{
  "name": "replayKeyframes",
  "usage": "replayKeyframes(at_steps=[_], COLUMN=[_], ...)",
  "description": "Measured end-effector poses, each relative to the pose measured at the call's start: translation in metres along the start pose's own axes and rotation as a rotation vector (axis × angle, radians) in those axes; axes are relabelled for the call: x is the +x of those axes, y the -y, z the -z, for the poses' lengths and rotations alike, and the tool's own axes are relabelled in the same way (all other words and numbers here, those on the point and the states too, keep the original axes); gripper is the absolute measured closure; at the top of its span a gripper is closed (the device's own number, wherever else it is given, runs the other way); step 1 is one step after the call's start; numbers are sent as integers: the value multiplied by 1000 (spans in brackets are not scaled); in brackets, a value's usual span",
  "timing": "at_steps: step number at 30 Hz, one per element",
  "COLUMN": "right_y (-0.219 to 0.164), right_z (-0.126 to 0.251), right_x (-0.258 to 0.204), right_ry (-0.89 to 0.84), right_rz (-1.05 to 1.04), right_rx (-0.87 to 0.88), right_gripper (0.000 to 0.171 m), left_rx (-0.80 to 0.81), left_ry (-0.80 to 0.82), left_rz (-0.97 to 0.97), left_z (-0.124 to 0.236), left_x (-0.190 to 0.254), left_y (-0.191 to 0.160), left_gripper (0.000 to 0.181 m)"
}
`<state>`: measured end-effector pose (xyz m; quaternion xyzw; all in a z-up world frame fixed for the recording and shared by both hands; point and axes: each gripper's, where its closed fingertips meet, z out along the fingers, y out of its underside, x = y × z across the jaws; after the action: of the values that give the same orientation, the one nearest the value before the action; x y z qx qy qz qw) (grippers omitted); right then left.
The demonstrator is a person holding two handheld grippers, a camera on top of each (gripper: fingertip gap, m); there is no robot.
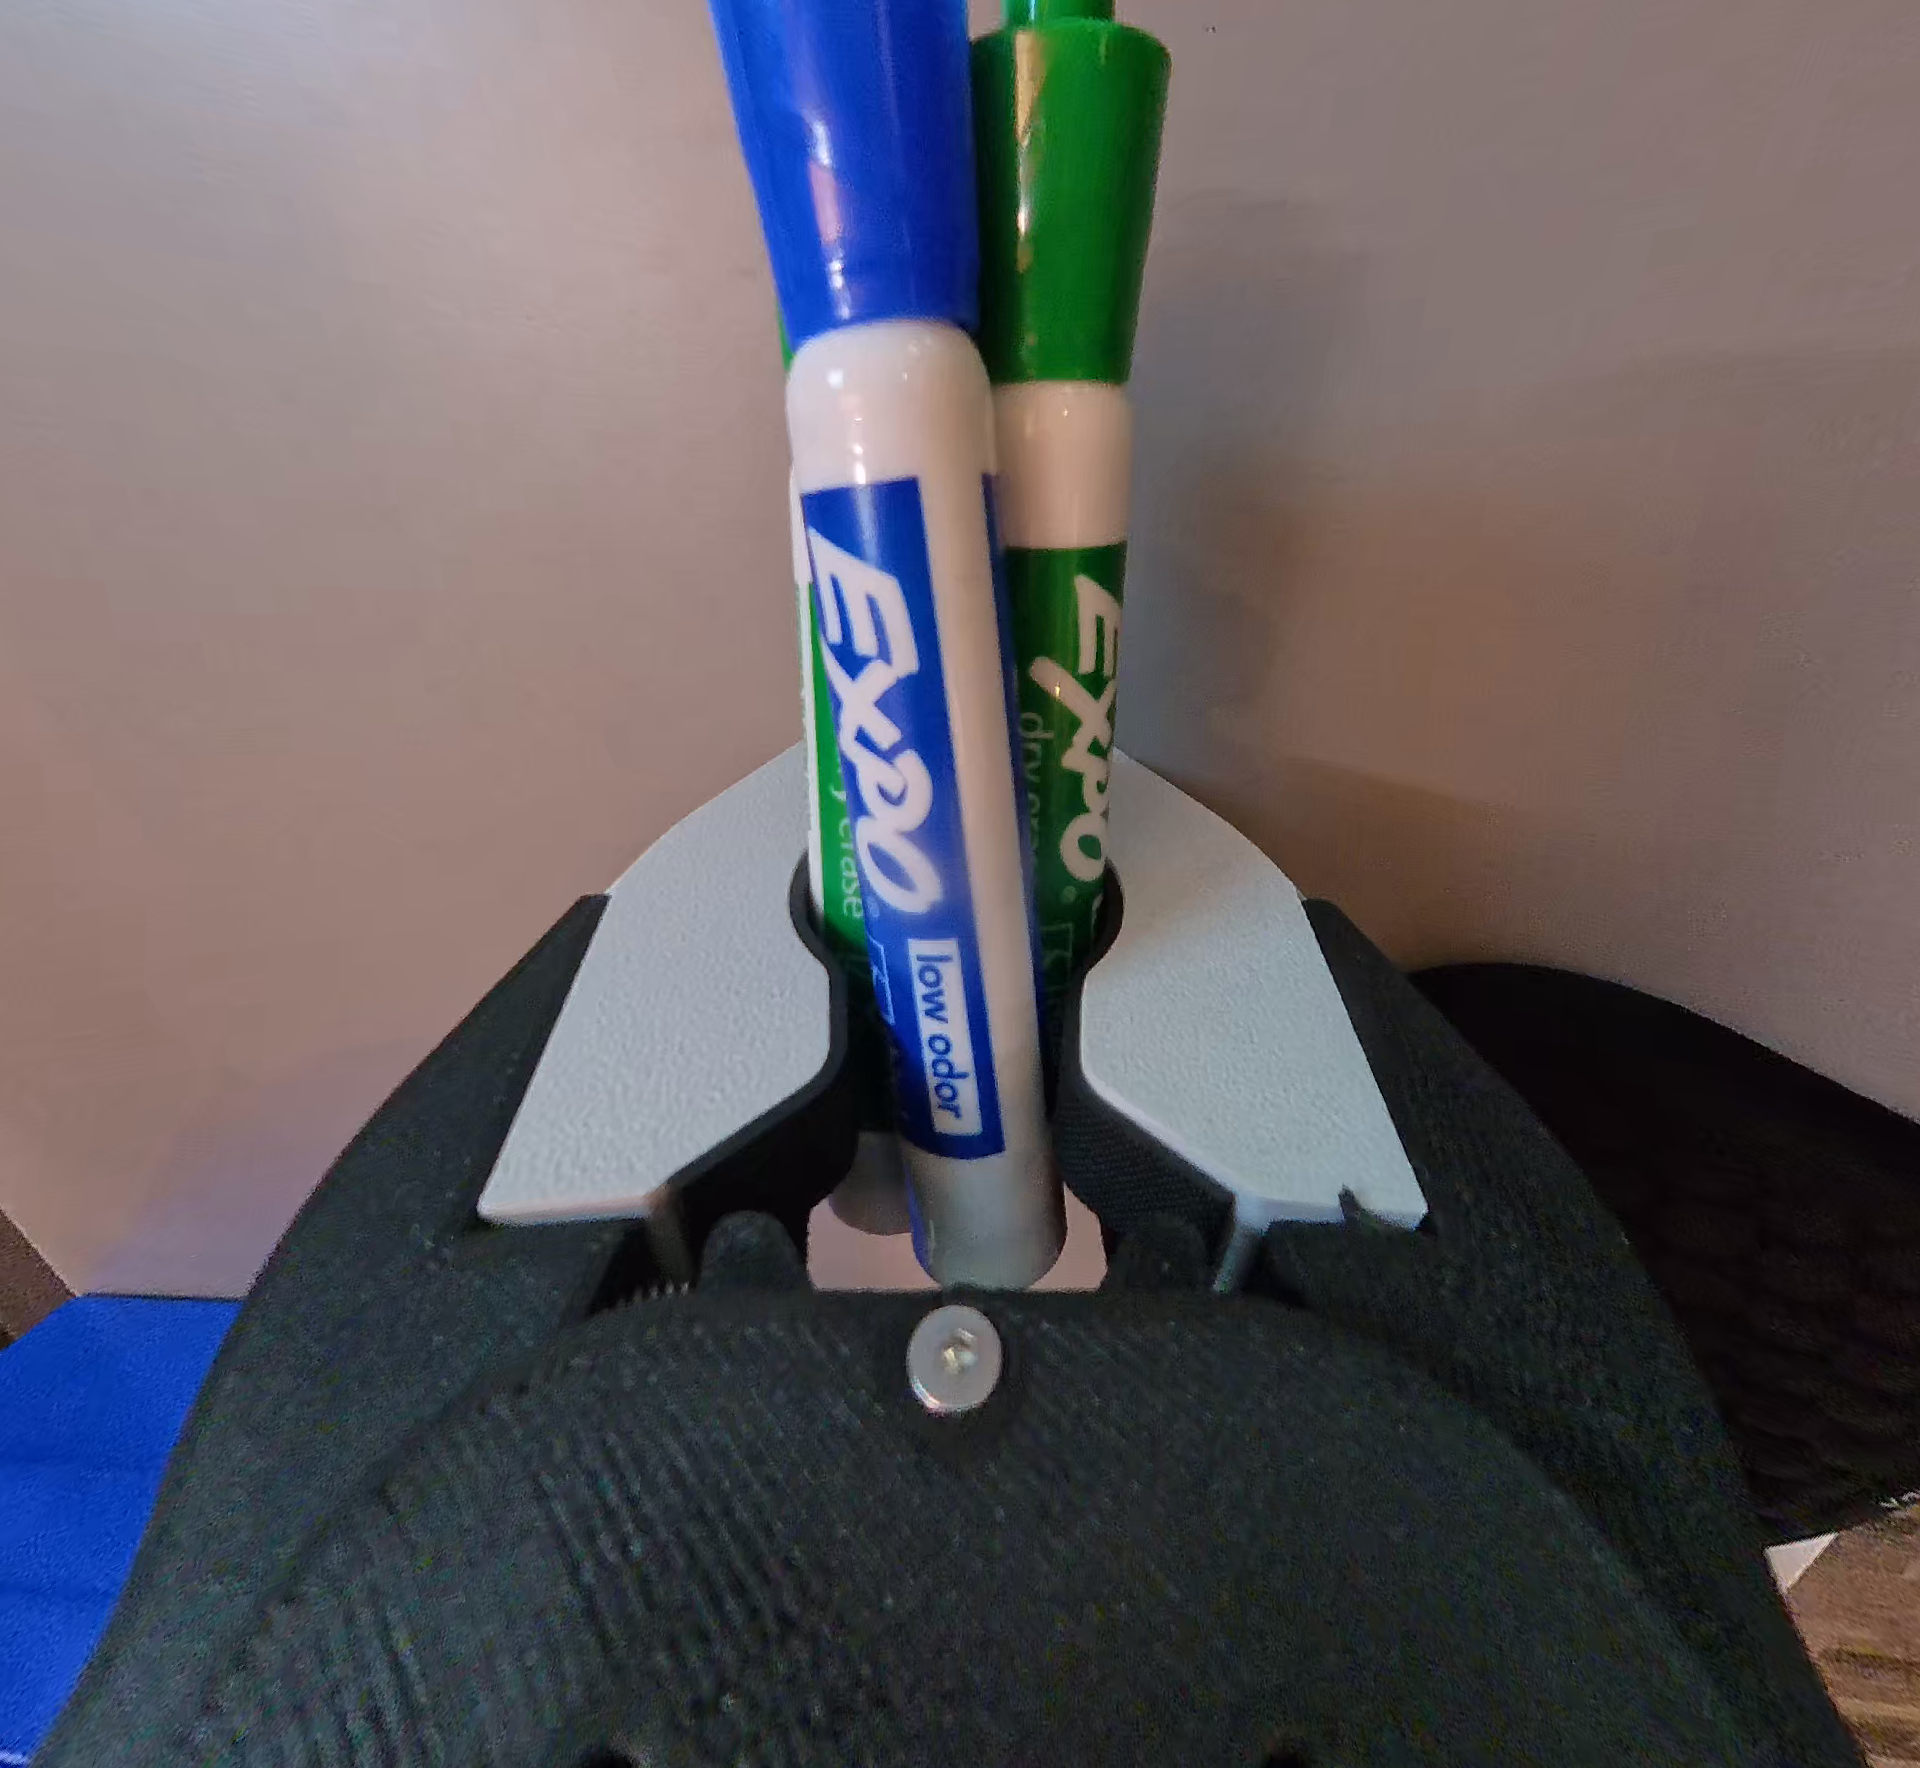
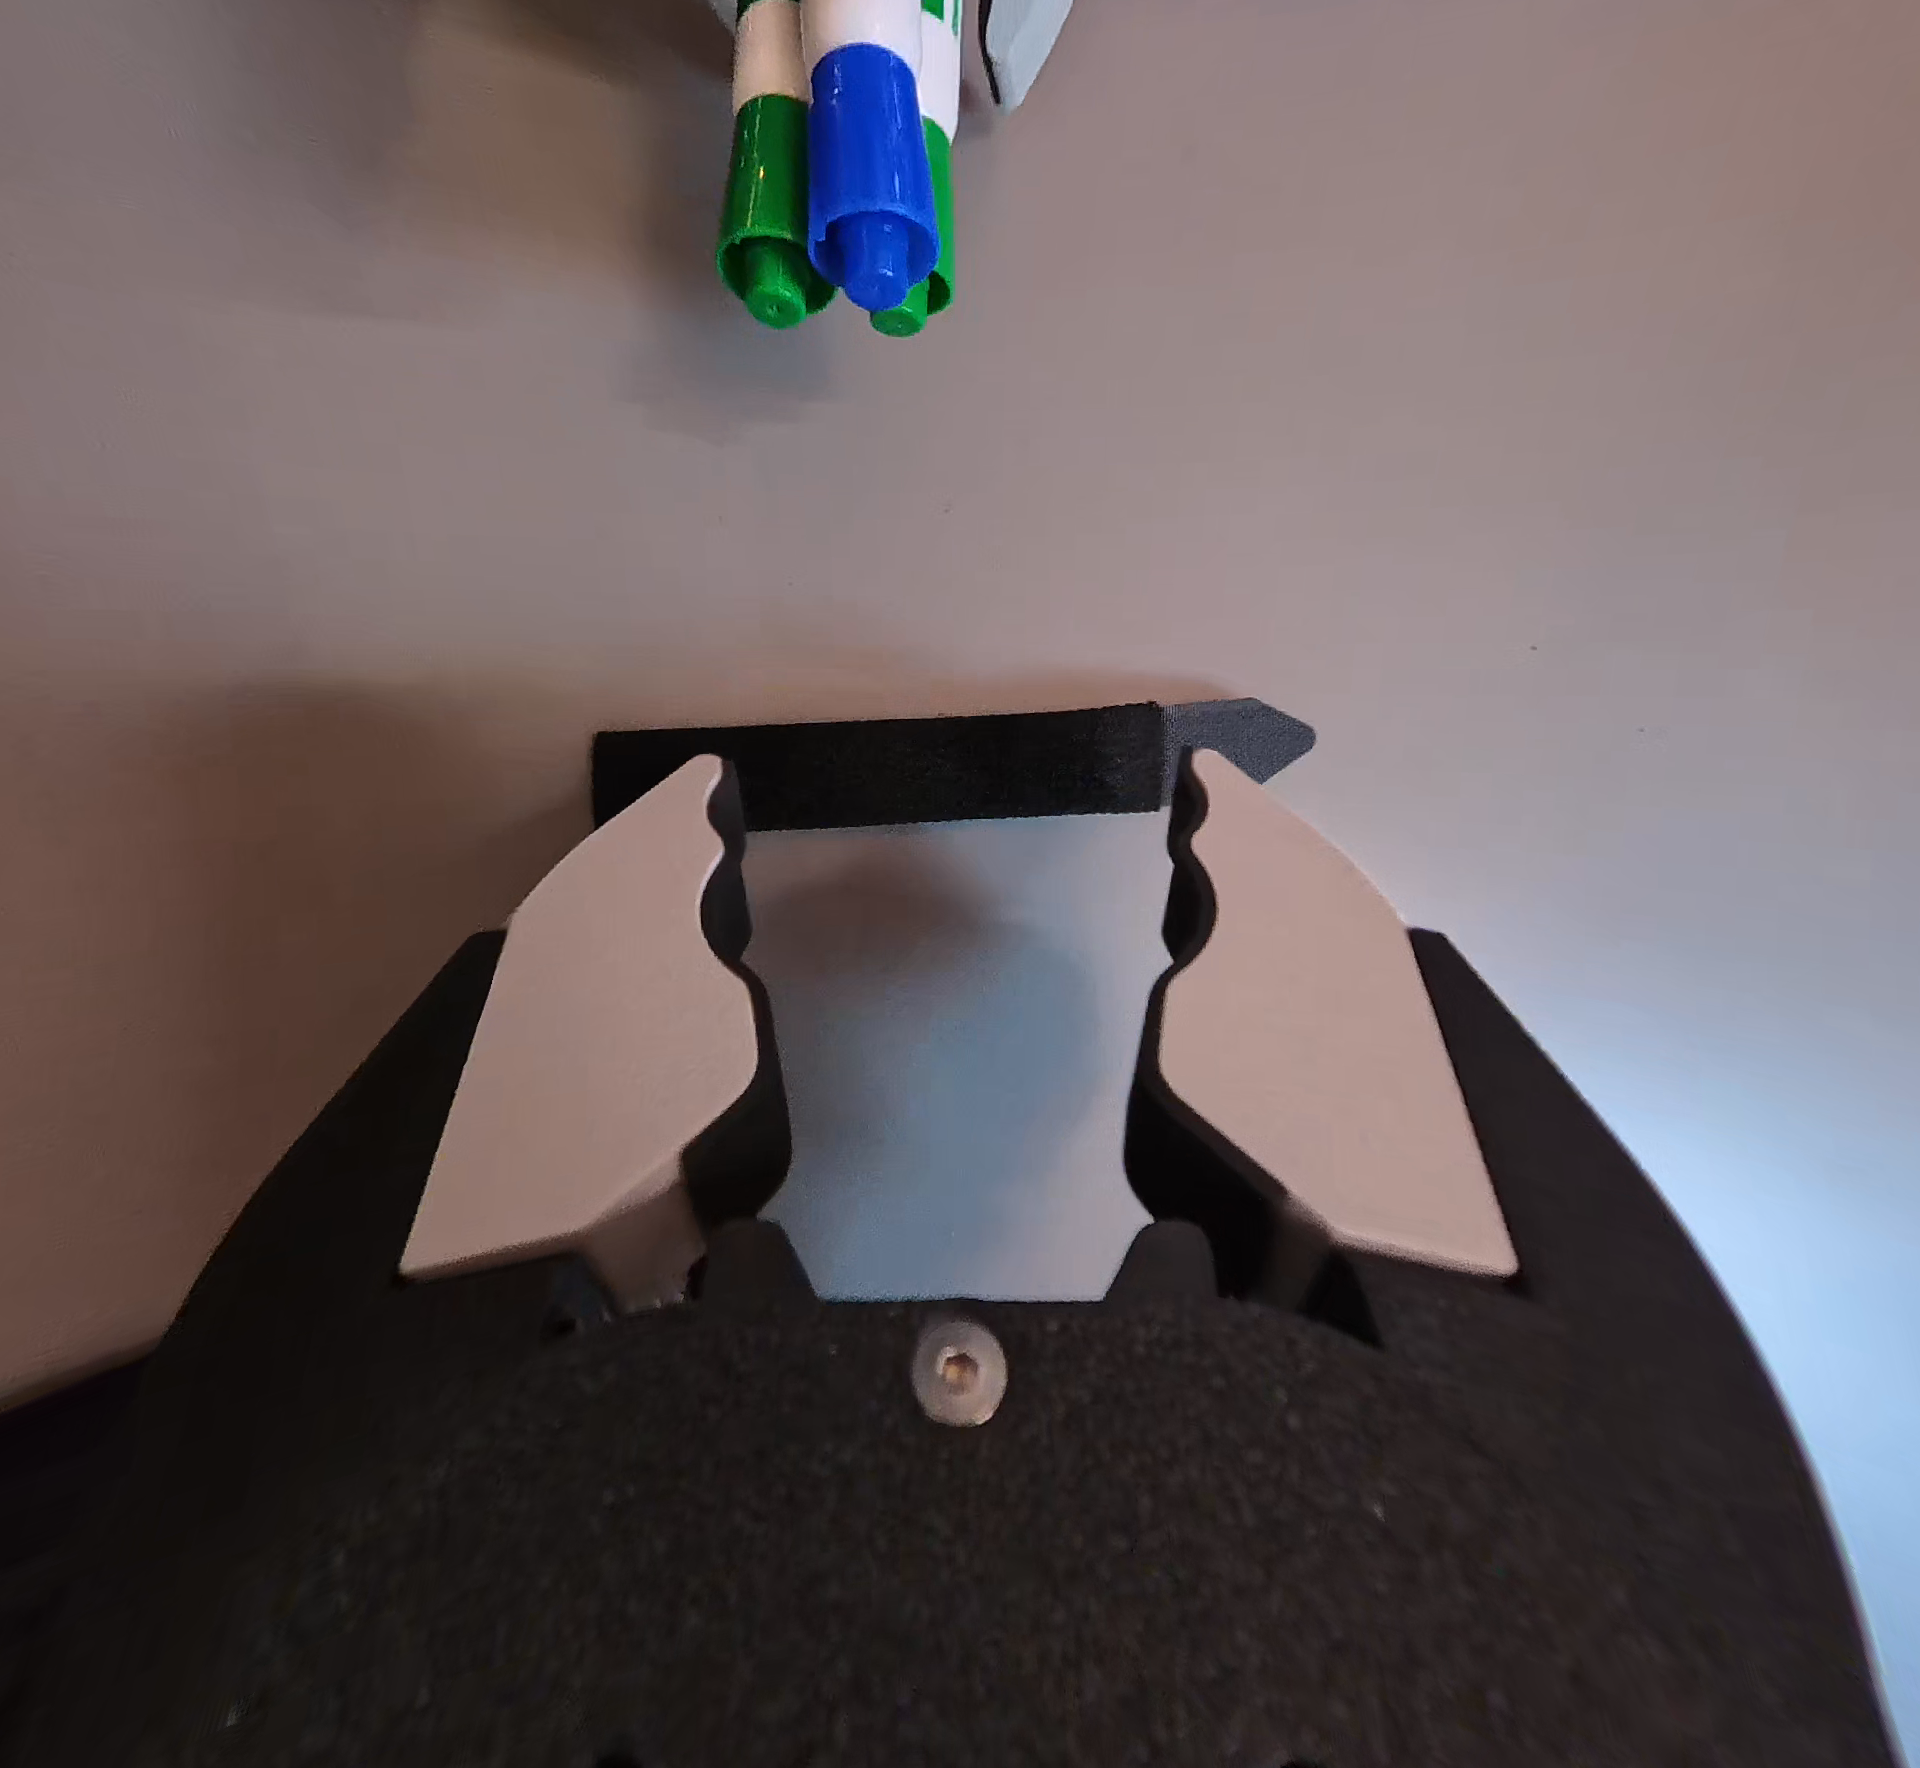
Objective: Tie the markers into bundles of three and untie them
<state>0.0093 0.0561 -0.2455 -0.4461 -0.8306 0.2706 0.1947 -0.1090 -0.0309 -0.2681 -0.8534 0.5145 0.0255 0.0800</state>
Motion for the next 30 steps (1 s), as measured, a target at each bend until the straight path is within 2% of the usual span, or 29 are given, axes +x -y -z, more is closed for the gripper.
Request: replayKeyframes(at_steps=[7,13,23,30], right_y=[-8,-9,-5,0], right_z=[-18,-23,-20,-12], right_x=[-4,-3,0,-5], right_ry=[49,70,-21,-102], right_rz=[22,-53,-89,-73], right_rx=[-51,-52,54,156], right_gripper=[87,89,140,149], left_rx=[-8,-12,-30,-50], left_ry=[4,-11,-25,-59], left_rz=[14,17,14,8], left_z=[3,3,2,-2], left_x=[-2,4,4,7], left_y=[-4,-4,1,5], left_gripper=[138,138,138,138])
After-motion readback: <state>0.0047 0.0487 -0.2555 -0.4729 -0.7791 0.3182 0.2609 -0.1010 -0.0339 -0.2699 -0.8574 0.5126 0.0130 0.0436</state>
